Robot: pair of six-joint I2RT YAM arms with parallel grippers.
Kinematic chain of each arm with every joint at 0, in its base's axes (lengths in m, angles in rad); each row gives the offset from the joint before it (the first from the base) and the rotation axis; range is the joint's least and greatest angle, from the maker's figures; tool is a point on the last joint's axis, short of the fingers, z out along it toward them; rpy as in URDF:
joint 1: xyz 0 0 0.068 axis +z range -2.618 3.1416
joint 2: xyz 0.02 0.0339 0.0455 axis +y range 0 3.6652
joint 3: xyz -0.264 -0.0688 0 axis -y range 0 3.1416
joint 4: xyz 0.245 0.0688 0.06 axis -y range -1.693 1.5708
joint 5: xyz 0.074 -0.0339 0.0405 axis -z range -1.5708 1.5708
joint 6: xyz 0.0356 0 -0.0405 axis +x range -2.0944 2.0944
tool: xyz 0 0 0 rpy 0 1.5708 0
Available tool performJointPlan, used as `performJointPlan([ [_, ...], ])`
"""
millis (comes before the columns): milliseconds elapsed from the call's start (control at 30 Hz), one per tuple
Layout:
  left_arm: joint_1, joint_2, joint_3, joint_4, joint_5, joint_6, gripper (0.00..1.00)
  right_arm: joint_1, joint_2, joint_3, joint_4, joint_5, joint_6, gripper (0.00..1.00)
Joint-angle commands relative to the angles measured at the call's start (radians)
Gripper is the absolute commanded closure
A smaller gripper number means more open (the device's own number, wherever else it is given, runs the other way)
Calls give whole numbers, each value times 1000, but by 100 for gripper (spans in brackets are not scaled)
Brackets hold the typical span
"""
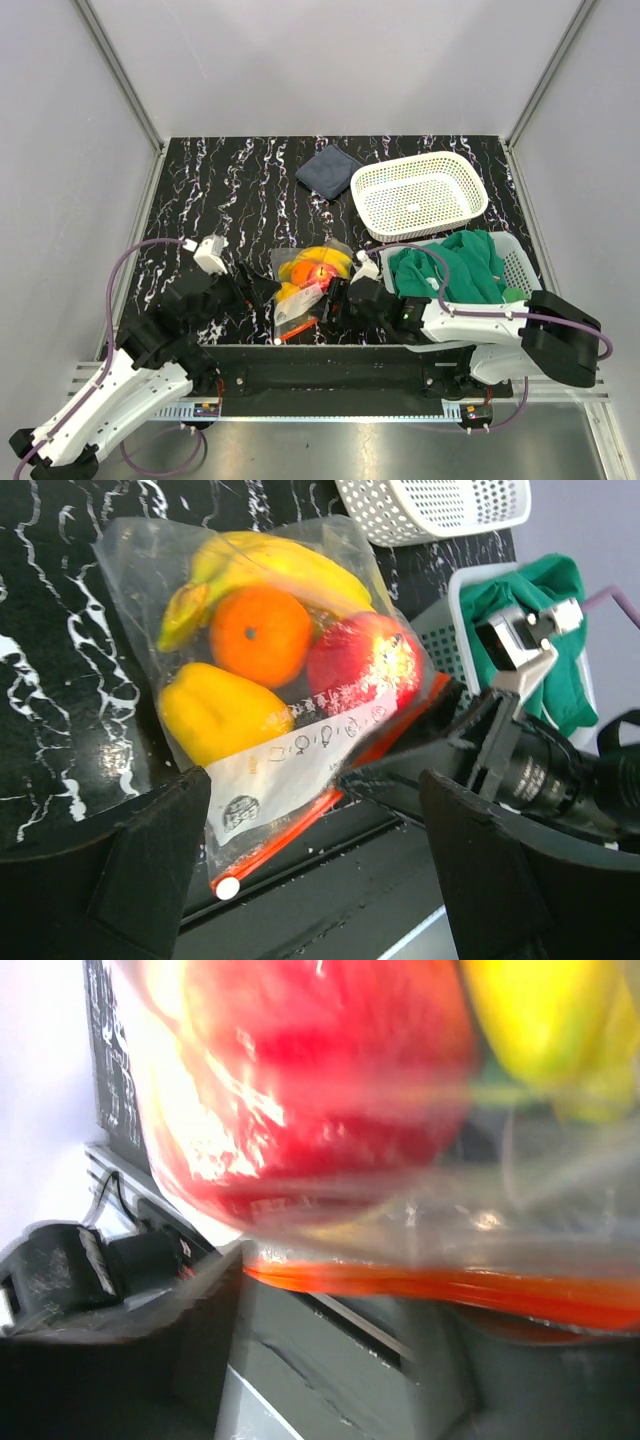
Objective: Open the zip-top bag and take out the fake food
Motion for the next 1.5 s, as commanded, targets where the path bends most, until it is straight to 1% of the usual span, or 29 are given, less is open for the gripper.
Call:
performJointPlan([
  [0,-4,15,-1,122,119,41,15,-18,38,68,85,8,-17,48],
  [67,-4,38,9,133,130,55,18,-24,53,93,78,2,-33,61],
  [100,-4,73,22,144,131,52,18,-29,55,99,75,-3,-37,74],
  [133,-4,88,22,168,145,42,23,-35,59,105,69,-9,-45,81],
  [167,-4,105,20,202,211,40,25,-49,62,117,66,-33,-53,86],
  [200,-4,137,22,261,237,40,26,-54,64,122,63,-43,-60,95],
  [233,-4,159,26,282,251,48,29,-61,67,139,48,-52,-71,100],
  [300,-4,220,60,286,259,78,36,-84,65,157,34,-104,-80,100],
  [333,-4,238,78,277,256,115,42,-92,62,186,7,-136,-85,100],
  [400,-4,284,114,262,256,165,47,-109,44,241,-59,-156,-111,100],
  [433,-4,297,126,257,266,189,51,-116,35,261,-82,-162,-114,100],
  [533,-4,328,174,243,277,274,55,-156,35,327,-139,-227,-116,100],
  [633,-4,338,238,222,285,363,56,-196,48,387,-199,-283,-108,100],
  [700,-5,338,259,216,286,420,54,-211,56,421,-219,-319,-96,100],
  [767,-5,349,286,220,320,462,49,-216,67,442,-227,-339,-93,100],
  [800,-5,355,296,216,329,510,49,-222,70,462,-234,-360,-93,100],
  [1000,-5,450,381,102,358,638,49,-251,67,521,-276,-403,-96,100],
  [1067,-5,470,390,75,375,658,50,-268,75,532,-285,-408,-105,100],
  [1133,-5,476,391,52,386,687,47,-282,99,553,-290,-425,-111,100],
  [1200,-5,478,390,35,351,703,44,-300,127,574,-290,-463,-111,100],
  [1333,-5,476,384,1,309,710,39,-308,145,594,-290,-484,-126,100],
  [1467,-5,478,369,-4,288,704,40,-314,162,596,-290,-500,-123,100],
])
